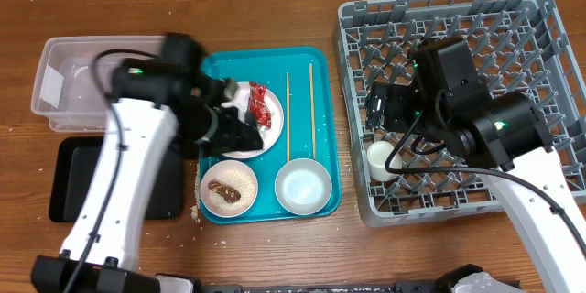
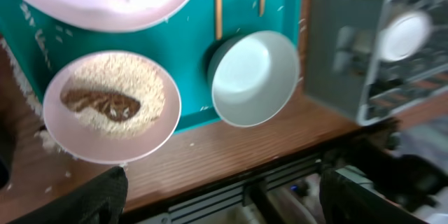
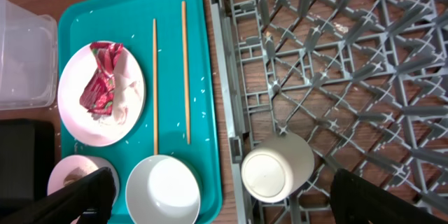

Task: Sort waste into correct bins and load items into the dishwasher
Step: 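Grasp the pink plate with food scraps using the left gripper, then tip the pink plate over the black tray to dump rice and scraps, then set the emptied pink plate back on the teal tray, then grasp the red wrapper and tissue from the white plate with the left gripper, then drop the wrapper and tissue into the clear plastic bin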

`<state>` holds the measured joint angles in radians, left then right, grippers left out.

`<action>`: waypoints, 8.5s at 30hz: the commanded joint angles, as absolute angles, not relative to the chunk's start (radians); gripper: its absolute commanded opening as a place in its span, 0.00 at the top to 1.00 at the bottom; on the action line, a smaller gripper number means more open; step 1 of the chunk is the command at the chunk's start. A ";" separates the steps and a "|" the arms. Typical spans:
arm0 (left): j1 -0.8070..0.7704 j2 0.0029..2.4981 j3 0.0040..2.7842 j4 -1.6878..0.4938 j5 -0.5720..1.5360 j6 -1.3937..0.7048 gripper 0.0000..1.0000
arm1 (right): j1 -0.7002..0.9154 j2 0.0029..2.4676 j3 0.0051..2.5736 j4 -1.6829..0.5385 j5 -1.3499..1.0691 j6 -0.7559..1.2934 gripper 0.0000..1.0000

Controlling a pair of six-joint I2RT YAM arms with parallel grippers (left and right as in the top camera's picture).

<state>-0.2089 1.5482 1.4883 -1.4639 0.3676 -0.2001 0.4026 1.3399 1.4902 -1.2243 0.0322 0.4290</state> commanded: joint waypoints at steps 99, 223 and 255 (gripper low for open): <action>0.812 2.006 1.248 -1.690 1.244 0.670 0.96 | 0.405 1.332 1.505 -1.225 0.020 0.419 0.00; -0.054 1.633 1.595 -1.191 -0.245 -0.553 0.96 | 0.405 1.338 1.505 -1.244 0.020 0.418 0.00; -0.328 2.019 1.433 -0.912 -0.099 -0.343 0.21 | 0.405 1.338 1.505 -1.245 0.020 0.418 0.00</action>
<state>-0.3332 1.9732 1.4422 -0.9154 -0.0940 -0.3599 0.4026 1.3399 1.4902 -1.2488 0.0227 0.4179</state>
